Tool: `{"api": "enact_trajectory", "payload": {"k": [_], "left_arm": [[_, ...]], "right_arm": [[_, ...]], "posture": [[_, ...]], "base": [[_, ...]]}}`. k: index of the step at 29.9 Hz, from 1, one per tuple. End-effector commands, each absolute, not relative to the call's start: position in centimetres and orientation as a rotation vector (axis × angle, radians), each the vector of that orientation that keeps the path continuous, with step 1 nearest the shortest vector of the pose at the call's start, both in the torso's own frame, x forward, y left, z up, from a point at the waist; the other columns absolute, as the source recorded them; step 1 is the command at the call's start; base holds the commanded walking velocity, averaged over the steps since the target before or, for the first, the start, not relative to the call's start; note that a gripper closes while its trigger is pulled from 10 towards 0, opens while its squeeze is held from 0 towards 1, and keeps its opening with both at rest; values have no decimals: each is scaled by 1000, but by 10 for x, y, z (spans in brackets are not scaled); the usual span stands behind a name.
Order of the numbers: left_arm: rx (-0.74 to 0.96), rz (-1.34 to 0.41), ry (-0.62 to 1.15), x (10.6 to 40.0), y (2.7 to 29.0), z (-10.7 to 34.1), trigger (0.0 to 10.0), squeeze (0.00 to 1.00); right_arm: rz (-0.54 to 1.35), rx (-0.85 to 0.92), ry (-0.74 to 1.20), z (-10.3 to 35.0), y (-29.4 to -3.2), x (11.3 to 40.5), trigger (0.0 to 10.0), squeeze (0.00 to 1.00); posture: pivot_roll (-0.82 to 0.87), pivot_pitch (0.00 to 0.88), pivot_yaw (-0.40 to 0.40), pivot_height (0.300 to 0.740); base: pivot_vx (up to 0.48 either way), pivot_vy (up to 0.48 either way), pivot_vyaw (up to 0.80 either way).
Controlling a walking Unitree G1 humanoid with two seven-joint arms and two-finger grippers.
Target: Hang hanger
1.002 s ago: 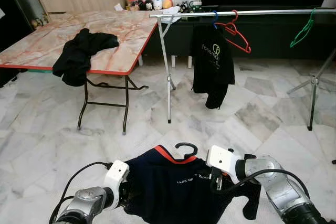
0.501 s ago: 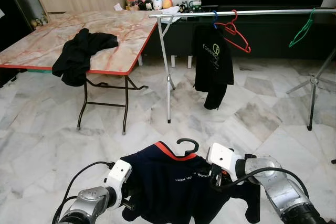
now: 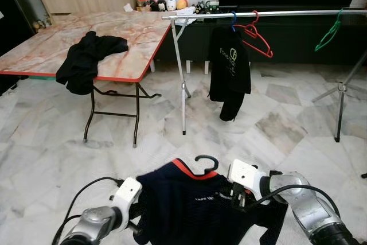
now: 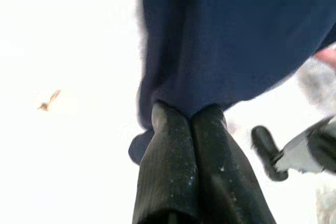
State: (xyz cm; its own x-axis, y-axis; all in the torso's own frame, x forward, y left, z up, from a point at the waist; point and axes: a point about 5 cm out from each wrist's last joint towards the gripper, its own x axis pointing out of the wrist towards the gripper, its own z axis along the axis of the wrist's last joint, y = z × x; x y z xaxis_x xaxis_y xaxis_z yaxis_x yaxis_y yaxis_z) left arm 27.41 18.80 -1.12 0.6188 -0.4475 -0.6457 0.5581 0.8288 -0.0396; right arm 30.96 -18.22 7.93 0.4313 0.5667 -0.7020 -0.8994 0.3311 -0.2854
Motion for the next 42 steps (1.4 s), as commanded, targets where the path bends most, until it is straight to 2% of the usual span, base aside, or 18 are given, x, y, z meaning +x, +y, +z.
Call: {"api": "enact_trajectory", "payload": {"k": [1,4,11,15,18,21,23,24,26,27,30,33,38,41,42], "left_arm": [[235,-620,698,269,195,-13,0,0],[322,-694,700,264,197,-14,0,0],[483,-849,648,260,195,-11,0,0],[480,-847,640,262,195,-9,0,0],[418,-799,614,267,192,-7,0,0],[342,-731,630,270,192,-7,0,0],[319,-697,639,272,193,-6,0,0],[314,-686,642,272,194,-7,0,0],[309,-696,649,271,193,-7,0,0],[304,-714,648,271,193,-6,0,0],[292,-765,636,272,189,-4,0,0],[285,-800,633,272,186,-2,0,0],[264,-882,617,274,176,3,0,0],[287,-884,602,278,175,7,0,0],[291,-870,597,280,176,9,8235,0]], "right_arm": [[1039,-749,532,77,-180,308,10000,0],[1027,-806,570,72,-185,306,10000,0],[999,-815,587,68,-188,308,10000,0],[983,-803,569,69,-186,309,10000,0],[850,-726,500,76,-183,322,10000,0],[676,-604,463,82,-184,334,10000,0],[493,-480,443,85,-189,343,10000,0],[331,-350,443,86,-196,348,10000,0],[160,-140,417,84,-202,350,10000,0],[41,82,412,78,-203,348,10000,0],[-86,327,448,61,-202,341,10000,0],[-108,428,461,54,-197,338,10000,0],[75,308,528,46,-175,334,10000,0],[213,99,566,43,-169,331,10000,0],[281,-5,582,41,-167,329,10000,0]], "posture": [[-27,51,110,740],[-27,50,110,740],[-23,52,110,740],[-23,52,110,740],[-27,51,108,740],[-30,52,104,740],[-29,53,100,740],[-29,53,100,740],[-25,54,97,740],[-22,56,95,740],[-16,54,92,740],[-17,55,90,740],[-16,49,85,740],[-18,47,84,740],[-21,49,85,740]], "base": [[0,0,0],[0,0,0],[0,0,0],[0,0,0],[0,0,0],[0,0,0],[0,0,0],[0,0,0],[0,0,0],[0,0,0],[0,0,0],[0,0,0],[0,0,0],[0,0,0],[0,0,0]]}}
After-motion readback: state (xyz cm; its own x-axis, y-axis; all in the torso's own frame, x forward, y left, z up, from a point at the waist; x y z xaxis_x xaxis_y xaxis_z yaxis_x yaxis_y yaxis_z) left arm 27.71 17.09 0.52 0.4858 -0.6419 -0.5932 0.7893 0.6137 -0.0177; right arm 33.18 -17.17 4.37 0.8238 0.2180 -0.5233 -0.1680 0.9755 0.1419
